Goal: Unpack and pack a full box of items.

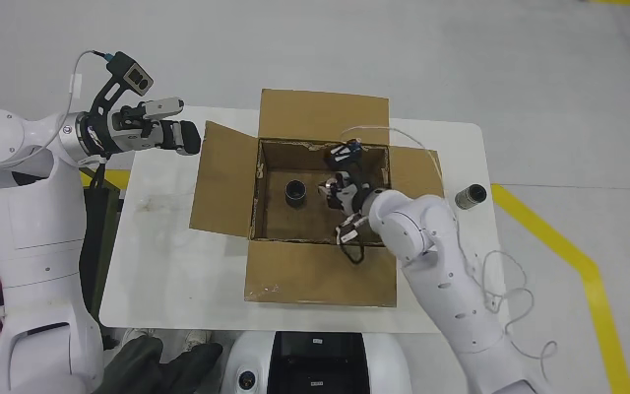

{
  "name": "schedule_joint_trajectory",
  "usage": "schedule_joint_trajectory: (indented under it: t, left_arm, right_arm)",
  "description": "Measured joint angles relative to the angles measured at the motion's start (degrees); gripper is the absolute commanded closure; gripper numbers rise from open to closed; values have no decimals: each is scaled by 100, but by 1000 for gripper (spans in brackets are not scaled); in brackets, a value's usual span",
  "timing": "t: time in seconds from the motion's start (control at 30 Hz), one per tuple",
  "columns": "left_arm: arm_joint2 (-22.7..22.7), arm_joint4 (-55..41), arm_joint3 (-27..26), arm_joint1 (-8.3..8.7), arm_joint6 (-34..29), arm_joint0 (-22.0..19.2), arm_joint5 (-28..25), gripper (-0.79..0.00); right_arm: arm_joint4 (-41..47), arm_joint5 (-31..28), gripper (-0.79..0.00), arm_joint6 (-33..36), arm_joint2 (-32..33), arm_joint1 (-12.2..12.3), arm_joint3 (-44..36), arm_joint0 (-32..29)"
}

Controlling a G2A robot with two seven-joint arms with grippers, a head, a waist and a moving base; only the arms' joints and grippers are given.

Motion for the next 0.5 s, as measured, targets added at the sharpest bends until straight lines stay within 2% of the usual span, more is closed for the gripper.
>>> schedule_joint_trajectory:
  t: [0.5]
  left_arm:
    - [0,0,0,0,0,0,0,-785]
  right_arm:
    - [40,148,0,-330,556,151,-1333,-855]
